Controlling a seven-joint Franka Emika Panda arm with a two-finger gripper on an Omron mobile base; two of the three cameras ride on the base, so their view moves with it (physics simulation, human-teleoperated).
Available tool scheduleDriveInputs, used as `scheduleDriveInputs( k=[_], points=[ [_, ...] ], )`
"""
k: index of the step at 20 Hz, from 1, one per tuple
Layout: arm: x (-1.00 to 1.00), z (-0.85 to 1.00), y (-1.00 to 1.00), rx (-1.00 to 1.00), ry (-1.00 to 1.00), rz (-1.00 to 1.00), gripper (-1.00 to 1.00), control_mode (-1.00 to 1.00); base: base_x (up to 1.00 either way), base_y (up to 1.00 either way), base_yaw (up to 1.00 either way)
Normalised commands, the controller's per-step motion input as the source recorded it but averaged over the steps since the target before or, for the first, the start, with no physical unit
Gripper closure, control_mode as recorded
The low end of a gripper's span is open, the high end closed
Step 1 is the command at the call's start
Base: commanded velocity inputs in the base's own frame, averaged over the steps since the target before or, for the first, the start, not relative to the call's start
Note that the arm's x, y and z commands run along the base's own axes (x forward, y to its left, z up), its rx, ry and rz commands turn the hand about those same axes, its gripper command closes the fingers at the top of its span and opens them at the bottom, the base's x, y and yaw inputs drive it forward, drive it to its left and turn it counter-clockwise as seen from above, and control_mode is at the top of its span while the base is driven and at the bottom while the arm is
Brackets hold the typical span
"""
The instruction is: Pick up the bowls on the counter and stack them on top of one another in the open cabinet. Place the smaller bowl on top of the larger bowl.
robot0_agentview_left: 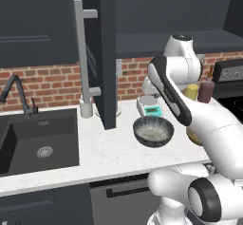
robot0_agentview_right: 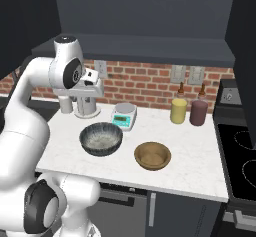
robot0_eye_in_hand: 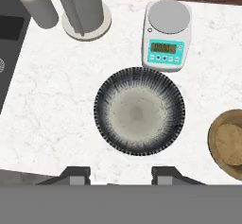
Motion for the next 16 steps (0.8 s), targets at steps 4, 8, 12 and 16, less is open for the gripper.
scheduleDriveInputs(
  k=[4,8,12,16],
  points=[
    [-0.24,0.00,-0.08,0.00,-0.01,0.00,-1.00,-1.00,0.00,0.00,0.00],
    [-0.72,0.00,-0.26,0.00,-0.04,-0.02,-1.00,-1.00,0.00,0.00,0.00],
    [-0.70,-0.21,-0.31,0.01,0.01,-0.13,-1.00,-1.00,0.00,0.00,0.00],
    [-0.30,-0.44,-0.63,0.05,0.05,-0.17,-1.00,-1.00,0.00,0.00,0.00]
  ],
)
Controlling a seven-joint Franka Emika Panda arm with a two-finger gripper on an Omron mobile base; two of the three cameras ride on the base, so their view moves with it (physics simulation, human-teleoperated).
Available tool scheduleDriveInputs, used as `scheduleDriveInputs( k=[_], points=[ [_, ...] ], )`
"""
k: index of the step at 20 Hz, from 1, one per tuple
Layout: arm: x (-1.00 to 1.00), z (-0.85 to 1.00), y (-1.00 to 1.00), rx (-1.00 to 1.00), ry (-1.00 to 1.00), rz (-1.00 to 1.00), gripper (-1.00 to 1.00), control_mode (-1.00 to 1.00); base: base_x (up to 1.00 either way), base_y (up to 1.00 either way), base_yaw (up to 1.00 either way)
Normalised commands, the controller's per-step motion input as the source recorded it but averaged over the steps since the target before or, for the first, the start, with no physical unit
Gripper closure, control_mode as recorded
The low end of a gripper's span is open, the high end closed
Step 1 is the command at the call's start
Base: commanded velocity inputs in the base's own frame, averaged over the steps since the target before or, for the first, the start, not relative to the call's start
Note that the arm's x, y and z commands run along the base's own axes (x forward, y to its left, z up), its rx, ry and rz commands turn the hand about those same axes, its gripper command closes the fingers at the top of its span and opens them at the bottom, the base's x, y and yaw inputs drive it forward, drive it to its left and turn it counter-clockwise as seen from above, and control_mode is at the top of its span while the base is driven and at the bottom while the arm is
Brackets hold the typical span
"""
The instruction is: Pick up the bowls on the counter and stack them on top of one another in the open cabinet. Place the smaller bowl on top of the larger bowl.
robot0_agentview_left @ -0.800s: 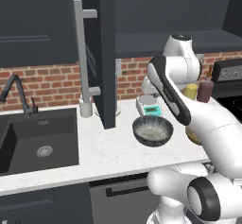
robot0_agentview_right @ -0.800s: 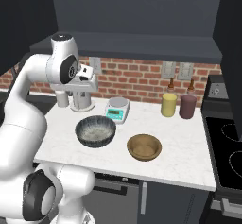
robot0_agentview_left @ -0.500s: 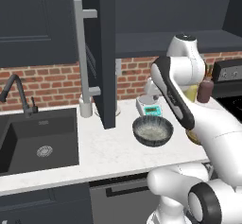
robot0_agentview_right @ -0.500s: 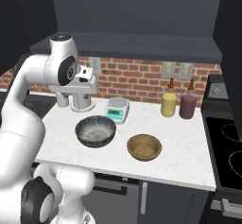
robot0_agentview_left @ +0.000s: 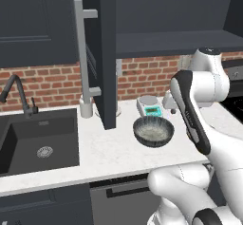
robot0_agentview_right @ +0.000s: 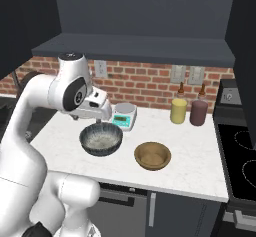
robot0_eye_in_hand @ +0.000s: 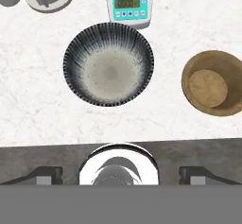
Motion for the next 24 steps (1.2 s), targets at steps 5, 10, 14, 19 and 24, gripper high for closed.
scheduleDriveInputs(
  k=[5,10,14,19,24],
  points=[
    [-0.05,-0.36,-0.68,0.09,0.00,-0.13,-1.00,-1.00,0.00,0.00,0.00],
    [0.00,-0.19,-0.63,0.05,0.01,-0.07,-1.00,-1.00,0.00,0.00,0.00],
    [0.00,-0.07,-0.55,0.04,0.06,-0.03,-1.00,-1.00,0.00,0.00,0.00],
    [0.00,-0.14,-0.65,0.03,0.12,-0.01,-1.00,-1.00,0.00,0.00,0.00],
    [0.00,-0.28,-0.67,0.02,0.09,0.00,-1.00,-1.00,0.00,0.00,0.00]
  ],
)
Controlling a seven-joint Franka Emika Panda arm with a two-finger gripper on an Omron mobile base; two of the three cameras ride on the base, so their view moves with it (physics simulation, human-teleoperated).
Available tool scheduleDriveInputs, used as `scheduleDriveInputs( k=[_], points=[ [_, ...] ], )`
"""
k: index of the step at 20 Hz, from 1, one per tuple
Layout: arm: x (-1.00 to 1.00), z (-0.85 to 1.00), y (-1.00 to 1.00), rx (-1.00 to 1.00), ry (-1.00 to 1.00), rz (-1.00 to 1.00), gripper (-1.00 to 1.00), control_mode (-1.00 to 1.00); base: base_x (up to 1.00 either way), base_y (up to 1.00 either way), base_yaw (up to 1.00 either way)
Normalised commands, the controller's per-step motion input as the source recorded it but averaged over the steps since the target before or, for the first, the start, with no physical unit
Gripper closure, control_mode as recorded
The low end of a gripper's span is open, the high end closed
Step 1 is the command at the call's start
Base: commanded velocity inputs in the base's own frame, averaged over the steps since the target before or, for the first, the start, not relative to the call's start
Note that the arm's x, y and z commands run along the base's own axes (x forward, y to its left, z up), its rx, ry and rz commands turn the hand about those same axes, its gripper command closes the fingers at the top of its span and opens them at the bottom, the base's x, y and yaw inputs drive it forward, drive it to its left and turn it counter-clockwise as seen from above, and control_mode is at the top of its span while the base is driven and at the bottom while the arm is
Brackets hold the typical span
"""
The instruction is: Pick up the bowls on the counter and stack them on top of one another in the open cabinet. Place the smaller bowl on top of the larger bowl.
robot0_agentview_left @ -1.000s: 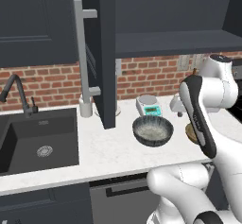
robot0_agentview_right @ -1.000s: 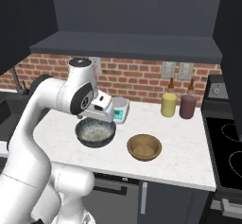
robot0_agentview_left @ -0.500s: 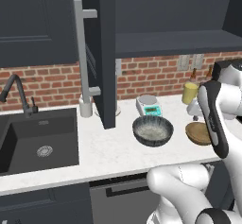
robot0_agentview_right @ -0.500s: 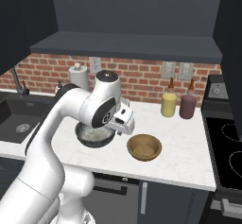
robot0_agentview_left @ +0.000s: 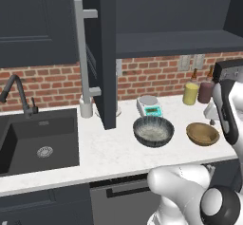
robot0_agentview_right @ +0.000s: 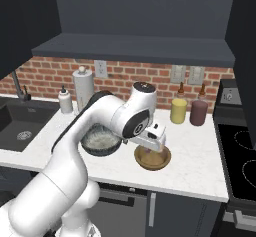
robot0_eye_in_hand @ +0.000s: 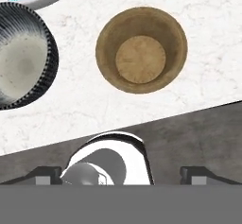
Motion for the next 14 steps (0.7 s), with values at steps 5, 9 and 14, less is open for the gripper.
scheduleDriveInputs(
  k=[5,9,14],
  points=[
    [0.03,-0.41,-0.47,0.01,0.04,0.00,-1.00,-1.00,0.00,0.00,0.00],
    [0.22,-0.48,-0.28,0.00,0.04,-0.01,-1.00,-1.00,0.00,0.00,0.00],
    [0.48,-0.40,-0.14,0.01,0.01,-0.01,-1.00,-1.00,0.00,0.00,0.00]
  ],
)
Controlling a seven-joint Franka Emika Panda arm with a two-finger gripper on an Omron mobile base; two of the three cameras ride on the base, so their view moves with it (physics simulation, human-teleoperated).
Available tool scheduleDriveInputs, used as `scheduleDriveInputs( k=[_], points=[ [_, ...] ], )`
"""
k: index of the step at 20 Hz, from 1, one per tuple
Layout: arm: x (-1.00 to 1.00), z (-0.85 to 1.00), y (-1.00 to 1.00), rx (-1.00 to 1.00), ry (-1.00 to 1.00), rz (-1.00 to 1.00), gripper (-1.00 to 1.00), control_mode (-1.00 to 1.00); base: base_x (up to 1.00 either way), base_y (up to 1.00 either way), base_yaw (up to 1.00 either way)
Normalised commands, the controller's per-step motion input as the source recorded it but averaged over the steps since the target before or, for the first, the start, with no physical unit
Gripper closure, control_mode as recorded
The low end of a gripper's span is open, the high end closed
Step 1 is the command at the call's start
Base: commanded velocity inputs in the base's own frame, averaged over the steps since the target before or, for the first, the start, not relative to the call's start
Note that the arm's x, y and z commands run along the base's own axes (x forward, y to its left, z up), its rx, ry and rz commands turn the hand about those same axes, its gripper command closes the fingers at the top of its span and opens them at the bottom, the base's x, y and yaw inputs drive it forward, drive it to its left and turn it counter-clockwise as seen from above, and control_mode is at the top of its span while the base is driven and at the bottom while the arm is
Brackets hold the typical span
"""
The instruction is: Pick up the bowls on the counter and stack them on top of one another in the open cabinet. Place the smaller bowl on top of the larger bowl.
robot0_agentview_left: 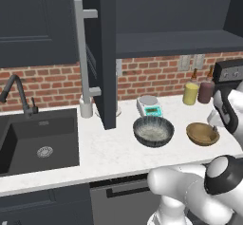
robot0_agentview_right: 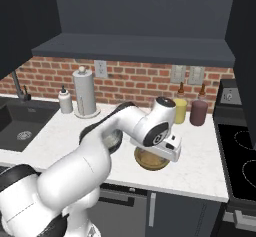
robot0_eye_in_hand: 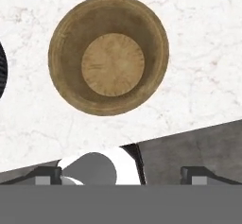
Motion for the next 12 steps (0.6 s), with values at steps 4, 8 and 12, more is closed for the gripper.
scheduleDriveInputs(
  k=[4,8,12],
  points=[
    [0.45,-0.35,-0.28,0.03,0.04,0.00,-1.00,-1.00,0.00,0.00,0.00],
    [0.44,-0.22,-0.40,0.01,0.00,-0.03,-1.00,-1.00,0.00,0.00,0.00],
    [0.37,-0.14,-0.49,0.10,0.06,-0.02,-1.00,-1.00,0.00,0.00,0.00]
  ],
)
